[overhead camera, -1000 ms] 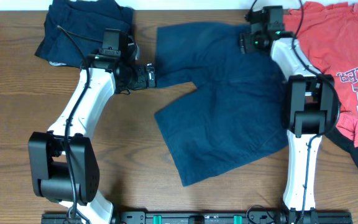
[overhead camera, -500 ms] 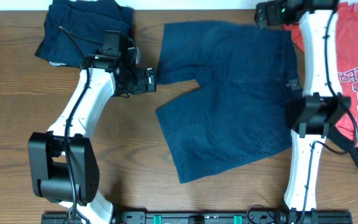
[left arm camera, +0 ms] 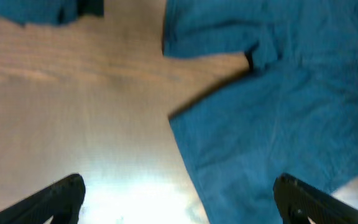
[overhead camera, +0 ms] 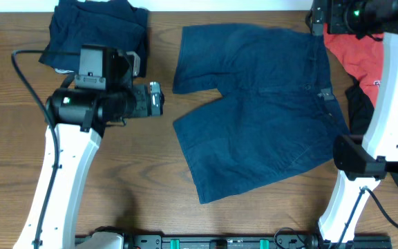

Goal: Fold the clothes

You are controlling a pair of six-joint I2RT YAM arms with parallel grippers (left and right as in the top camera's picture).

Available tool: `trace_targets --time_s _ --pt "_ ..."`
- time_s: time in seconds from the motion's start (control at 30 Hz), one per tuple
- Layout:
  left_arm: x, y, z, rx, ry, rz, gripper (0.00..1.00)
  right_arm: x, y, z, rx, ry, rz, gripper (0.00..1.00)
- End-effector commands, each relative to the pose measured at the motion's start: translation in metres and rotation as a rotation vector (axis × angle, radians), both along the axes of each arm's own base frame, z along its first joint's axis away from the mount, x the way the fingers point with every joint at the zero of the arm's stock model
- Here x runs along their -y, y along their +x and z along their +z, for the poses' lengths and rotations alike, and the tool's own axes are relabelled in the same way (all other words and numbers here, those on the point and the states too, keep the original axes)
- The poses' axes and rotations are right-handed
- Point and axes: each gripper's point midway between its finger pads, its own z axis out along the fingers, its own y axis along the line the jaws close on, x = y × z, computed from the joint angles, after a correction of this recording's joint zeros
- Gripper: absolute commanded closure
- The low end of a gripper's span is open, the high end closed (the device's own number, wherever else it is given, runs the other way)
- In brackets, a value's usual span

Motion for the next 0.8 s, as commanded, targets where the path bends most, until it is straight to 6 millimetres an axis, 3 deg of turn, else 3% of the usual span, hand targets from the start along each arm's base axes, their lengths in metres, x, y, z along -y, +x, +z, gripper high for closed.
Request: trace_targets --time_s 0.0,0.17,0.23,0.33,0.5,0.63,0.77 --pt "0.011 -0.012 -0.001 -0.043 -0.013 0.000 0.02 -0.005 -0.015 0.018 0.017 0.061 -0.049 0.01" --pt "0.028 -0.038 -0.012 -0.149 0.020 0.062 0.02 0.003 -0.045 0.056 0.105 0.053 -0.116 0.01" --pt "0.037 -0.052 -0.018 -0.193 0.047 0.073 0.02 0.011 -0.059 0.063 0.108 0.033 -0.172 0.01" --pt "0.062 -0.077 -0.034 -0.256 0.075 0.039 0.02 0.028 -0.080 0.057 0.064 0.002 -0.286 0.01" --pt "0.083 -0.106 -0.069 -0.317 0.187 0.002 0.02 0.051 -0.114 0.011 -0.113 -0.006 -0.513 0.01" --pt "0.096 -0.125 -0.099 -0.399 0.223 0.041 0.02 0.073 -0.138 -0.042 -0.289 -0.064 -0.686 0.01" --pt "0.109 -0.130 -0.126 -0.446 0.231 0.120 0.02 0.095 -0.157 -0.092 -0.422 -0.102 -0.911 0.04"
